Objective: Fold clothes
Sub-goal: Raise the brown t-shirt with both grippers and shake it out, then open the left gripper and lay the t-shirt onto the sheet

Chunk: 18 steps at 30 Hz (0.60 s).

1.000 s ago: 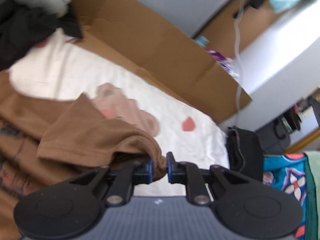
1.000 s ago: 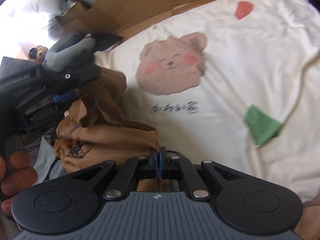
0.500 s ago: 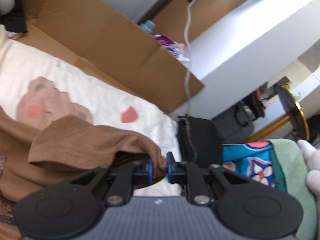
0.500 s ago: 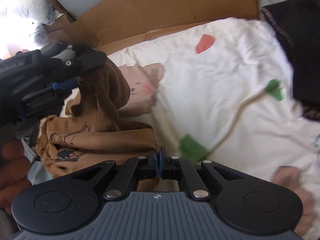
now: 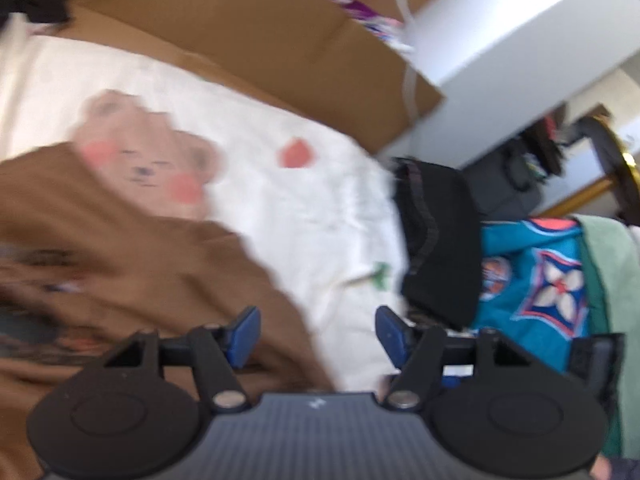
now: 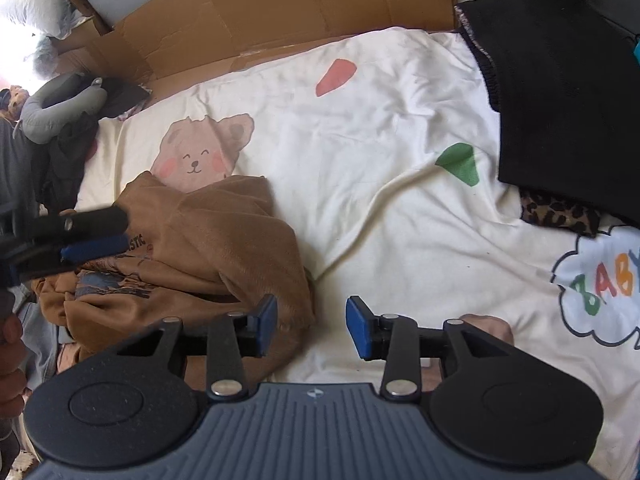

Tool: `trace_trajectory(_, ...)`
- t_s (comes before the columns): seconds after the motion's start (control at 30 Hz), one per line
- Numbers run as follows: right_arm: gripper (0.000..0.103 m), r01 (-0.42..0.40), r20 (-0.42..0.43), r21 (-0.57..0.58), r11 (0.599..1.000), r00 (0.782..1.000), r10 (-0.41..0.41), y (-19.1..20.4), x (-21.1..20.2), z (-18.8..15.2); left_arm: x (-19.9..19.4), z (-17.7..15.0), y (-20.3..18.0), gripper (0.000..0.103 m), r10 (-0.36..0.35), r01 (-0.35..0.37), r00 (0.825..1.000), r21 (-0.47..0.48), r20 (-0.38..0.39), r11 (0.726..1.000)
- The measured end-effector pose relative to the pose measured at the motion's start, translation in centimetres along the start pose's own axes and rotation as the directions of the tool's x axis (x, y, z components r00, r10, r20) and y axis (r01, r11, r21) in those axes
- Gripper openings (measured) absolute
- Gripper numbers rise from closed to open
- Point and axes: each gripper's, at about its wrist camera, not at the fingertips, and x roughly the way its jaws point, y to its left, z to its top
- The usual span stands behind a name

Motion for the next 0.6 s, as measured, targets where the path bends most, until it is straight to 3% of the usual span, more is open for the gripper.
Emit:
trace_trajectory(0.1, 0.051, -0.018, 0.001, -0.026, 0.999, 1.000, 0.018, 0.7, 0.6, 0.5, -1.4, 0.0, 3.3, 0.071, 0.120, -0.119, 0.993, -0.054, 0.013, 0.991)
trace_trajectory(0.23, 0.053, -0.049, 0.001, -0.058, 0.997, 0.999, 0.050, 2.3, 2.3, 2.1, -3.8, 0.1, 8.1, 0.071, 0.249, -0.242, 0.968, -0.178, 0.016, 0.954)
trace_trajectory(0.4, 0.056, -0.083, 0.002, -0.094, 0.992, 0.997, 0.083, 4.4, 4.6, 4.7, -6.9, 0.0, 12.9, 0.072, 0.399, -0.375, 0.917, -0.280, 0.030, 0.884)
trace_trajectory(0.47, 0.056, -0.080, -0.001, -0.103, 0.991, 0.997, 0.081, 4.9, 5.8, 5.8, -7.8, 0.0, 14.5, 0.073, 0.442, -0.411, 0.897, -0.322, 0.026, 0.853)
trace_trajectory(0.6, 0.057, -0.087, -0.011, -0.091, 0.992, 0.996, 0.086, 5.3, 8.5, 8.1, -9.2, 0.0, 16.8, 0.075, 0.485, -0.443, 0.873, -0.345, 0.043, 0.828)
